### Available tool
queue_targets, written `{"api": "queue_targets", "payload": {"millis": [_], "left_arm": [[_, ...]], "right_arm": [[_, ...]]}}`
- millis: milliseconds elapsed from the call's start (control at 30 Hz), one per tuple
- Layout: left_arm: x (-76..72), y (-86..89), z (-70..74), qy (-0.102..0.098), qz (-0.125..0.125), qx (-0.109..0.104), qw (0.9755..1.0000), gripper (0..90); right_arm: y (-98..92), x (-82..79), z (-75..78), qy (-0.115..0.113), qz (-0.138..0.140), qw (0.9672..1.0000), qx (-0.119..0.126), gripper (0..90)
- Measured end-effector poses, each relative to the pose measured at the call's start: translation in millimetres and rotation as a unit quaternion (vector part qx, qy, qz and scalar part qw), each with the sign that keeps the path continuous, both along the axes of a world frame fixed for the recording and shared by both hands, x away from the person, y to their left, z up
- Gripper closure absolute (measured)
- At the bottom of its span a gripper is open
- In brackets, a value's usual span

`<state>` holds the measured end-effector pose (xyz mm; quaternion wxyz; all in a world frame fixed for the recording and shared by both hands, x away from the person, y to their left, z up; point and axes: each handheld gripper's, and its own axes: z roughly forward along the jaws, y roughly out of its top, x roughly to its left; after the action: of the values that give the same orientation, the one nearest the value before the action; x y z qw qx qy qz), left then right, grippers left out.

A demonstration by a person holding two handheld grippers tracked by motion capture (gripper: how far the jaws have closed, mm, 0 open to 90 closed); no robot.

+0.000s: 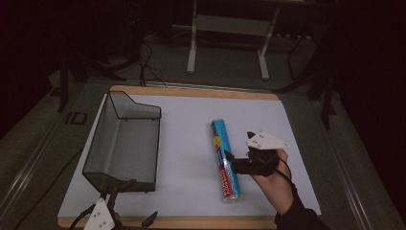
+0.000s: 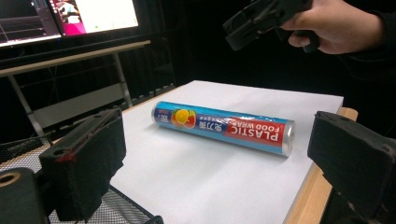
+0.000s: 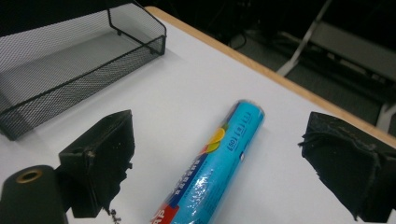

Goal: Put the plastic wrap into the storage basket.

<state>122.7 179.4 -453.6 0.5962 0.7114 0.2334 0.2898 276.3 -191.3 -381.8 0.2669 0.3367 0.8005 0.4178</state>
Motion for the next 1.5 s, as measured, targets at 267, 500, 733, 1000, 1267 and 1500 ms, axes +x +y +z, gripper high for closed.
{"api": "queue_targets", "payload": {"millis": [267,500,733,1000,1267,1500], "left_arm": [[0.4,-0.5,-0.6,-0.001,0.005,0.003,1.0000,5.2],[0.1,0.3,-0.2,-0.001,0.003,0.002,1.0000,5.2],[0.1,0.6,-0.2,-0.001,0.002,0.002,1.0000,5.2],[0.2,0.4,-0.5,0.000,0.002,0.003,1.0000,5.2],[0.2,0.7,-0.5,-0.001,0.002,0.003,1.0000,5.2],[-0.4,1.1,-0.4,-0.002,0.002,0.004,1.0000,5.2]], "right_arm": [[7.3,22.4,-4.1,0.046,-0.044,0.9979,-0.008,12.2],[17.1,39.1,-13.0,0.097,-0.056,0.9936,-0.018,12.2],[25.2,55.2,-28.0,0.156,-0.067,0.9851,-0.025,12.8],[28.1,73.5,-47.9,0.218,-0.110,0.9693,-0.022,14.2],[36.2,92.1,-67.7,0.276,-0.132,0.9505,-0.058,13.9],[39.5,101.0,-78.7,0.294,-0.146,0.9432,-0.053,15.0]]}}
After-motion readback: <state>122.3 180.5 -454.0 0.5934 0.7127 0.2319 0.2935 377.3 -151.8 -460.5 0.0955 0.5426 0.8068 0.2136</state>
